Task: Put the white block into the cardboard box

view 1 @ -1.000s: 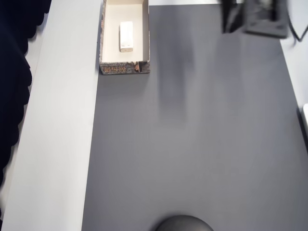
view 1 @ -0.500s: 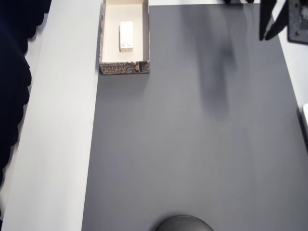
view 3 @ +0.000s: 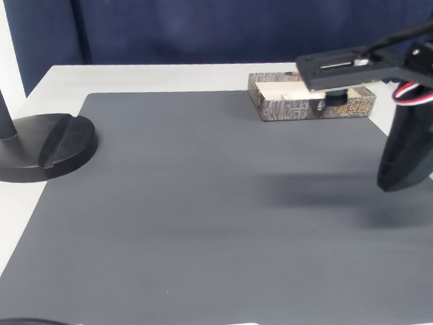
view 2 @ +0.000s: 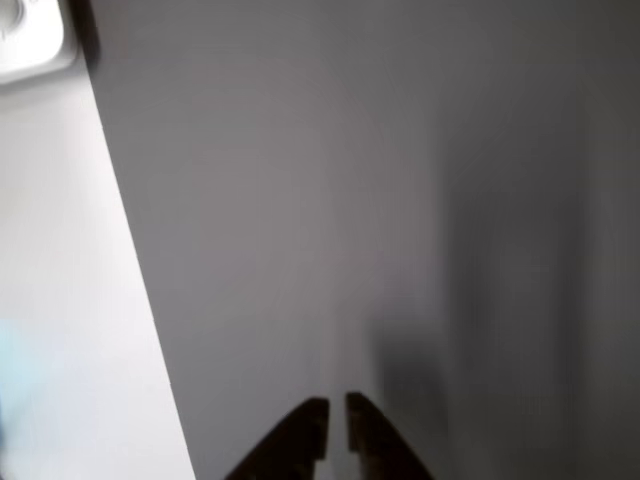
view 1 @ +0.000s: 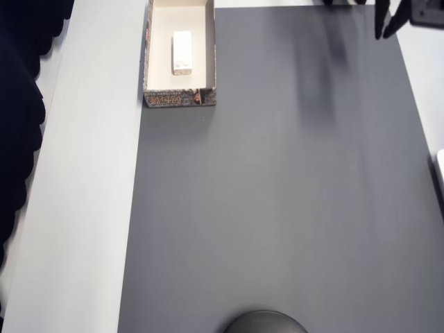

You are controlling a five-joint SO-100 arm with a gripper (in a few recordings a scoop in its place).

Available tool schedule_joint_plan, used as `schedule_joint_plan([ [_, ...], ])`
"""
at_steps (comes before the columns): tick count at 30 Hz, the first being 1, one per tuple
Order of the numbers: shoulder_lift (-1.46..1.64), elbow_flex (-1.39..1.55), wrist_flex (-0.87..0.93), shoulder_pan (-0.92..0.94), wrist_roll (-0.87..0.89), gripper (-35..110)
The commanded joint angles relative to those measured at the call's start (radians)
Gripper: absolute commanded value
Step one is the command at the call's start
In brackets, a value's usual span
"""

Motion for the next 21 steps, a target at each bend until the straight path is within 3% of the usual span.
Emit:
schedule_joint_plan([
  [1,0.126,0.057,-0.002,0.003,0.014,-2],
  [21,0.566,0.402,-0.069,0.048,0.046,-2],
])
